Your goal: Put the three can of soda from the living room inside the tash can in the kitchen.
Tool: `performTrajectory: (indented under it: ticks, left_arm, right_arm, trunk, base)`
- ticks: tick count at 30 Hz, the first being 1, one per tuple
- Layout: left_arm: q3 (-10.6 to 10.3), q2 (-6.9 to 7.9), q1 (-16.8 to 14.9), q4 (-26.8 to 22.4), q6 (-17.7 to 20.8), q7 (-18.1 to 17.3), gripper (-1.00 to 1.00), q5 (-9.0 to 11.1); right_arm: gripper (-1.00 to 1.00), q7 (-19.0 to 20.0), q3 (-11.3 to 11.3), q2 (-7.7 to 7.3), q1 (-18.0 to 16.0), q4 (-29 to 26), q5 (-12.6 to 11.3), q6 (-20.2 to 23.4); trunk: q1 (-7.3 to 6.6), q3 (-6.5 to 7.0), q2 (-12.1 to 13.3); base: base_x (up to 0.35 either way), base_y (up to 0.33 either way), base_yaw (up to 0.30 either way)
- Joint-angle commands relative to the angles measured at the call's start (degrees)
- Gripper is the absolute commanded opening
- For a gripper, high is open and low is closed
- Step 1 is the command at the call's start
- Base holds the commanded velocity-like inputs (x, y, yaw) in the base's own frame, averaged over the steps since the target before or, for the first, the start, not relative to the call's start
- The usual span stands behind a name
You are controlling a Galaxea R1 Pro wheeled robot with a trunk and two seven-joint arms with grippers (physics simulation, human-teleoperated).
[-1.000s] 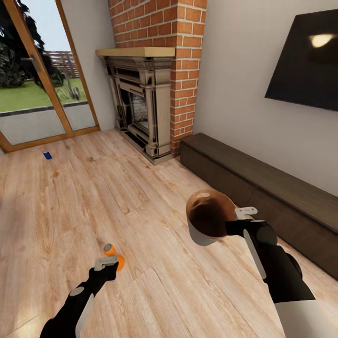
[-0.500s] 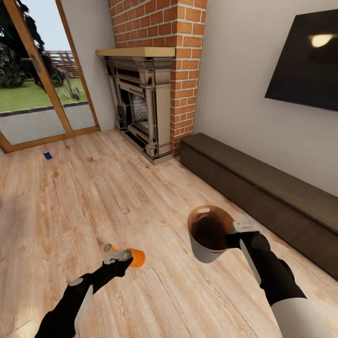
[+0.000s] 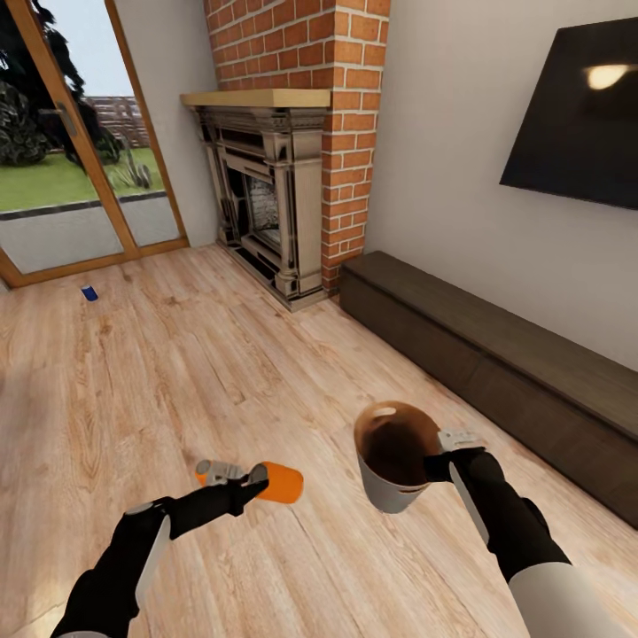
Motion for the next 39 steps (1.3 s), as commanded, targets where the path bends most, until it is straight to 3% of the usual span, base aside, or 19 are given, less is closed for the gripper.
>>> performTrajectory:
  ticks: [1,3,6,9,16,25,30,37,39]
  left_arm:
    - [0.0,0.00,0.0,-0.6,1.1,-0.8,-1.00,0.0]
    - [-0.1,-0.04,0.0,-1.1,1.9,-1.2,-1.00,0.0]
    - [-0.1,-0.07,0.0,-2.1,2.4,-1.6,-1.00,0.2]
    - [-0.1,-0.08,0.0,-4.0,4.6,-5.0,-1.00,2.3]
    - [-0.1,-0.09,0.0,-7.1,8.7,-8.7,-1.00,3.6]
    - [-0.4,-0.13,0.0,-7.9,9.5,-10.0,-1.00,6.3]
    - [-0.4,-0.17,0.0,-7.9,9.6,-11.8,-1.00,8.9]
    - [-0.4,-0.48,0.0,-7.9,9.6,-12.6,-1.00,10.6]
    - [-0.4,-0.63,0.0,-7.6,9.6,-12.7,-1.00,10.8]
  right_arm:
    - [-1.00,0.1,1.5,0.06,0.0,1.3,0.0,-1.5]
    - [-1.00,0.1,3.8,0.07,0.0,2.2,0.5,-2.4]
    - [-1.00,0.1,5.5,0.09,0.0,3.2,0.8,-3.0]
    - [-1.00,0.1,6.5,0.20,0.0,5.5,0.9,-3.3]
    - [-1.00,0.1,6.9,1.29,0.0,7.1,1.0,-3.4]
    - [-1.00,0.1,7.4,2.26,0.0,10.0,1.0,-6.2]
    - [-1.00,0.1,7.4,3.07,0.0,10.6,1.0,-6.6]
    - [-1.00,0.1,7.4,3.54,0.0,10.8,1.0,-6.6]
    - [-1.00,0.1,7.4,4.30,0.0,11.7,1.0,-6.6]
  trunk:
    - [0.00,0.01,0.0]
    - [0.00,0.01,0.0]
    - [0.00,0.01,0.0]
    - [0.00,0.01,0.0]
    - [0.00,0.01,0.0]
    - [0.00,0.01,0.0]
    - [0.00,0.01,0.0]
    - [0.00,0.01,0.0]
    - [0.00,0.01,0.0]
  base:
    - [0.000,0.000,0.000]
    - [0.000,0.000,0.000]
    - [0.000,0.000,0.000]
    - [0.000,0.000,0.000]
    - [0.000,0.000,0.000]
    - [0.000,0.000,0.000]
    - [0.000,0.000,0.000]
    - [0.000,0.000,0.000]
    - [0.000,0.000,0.000]
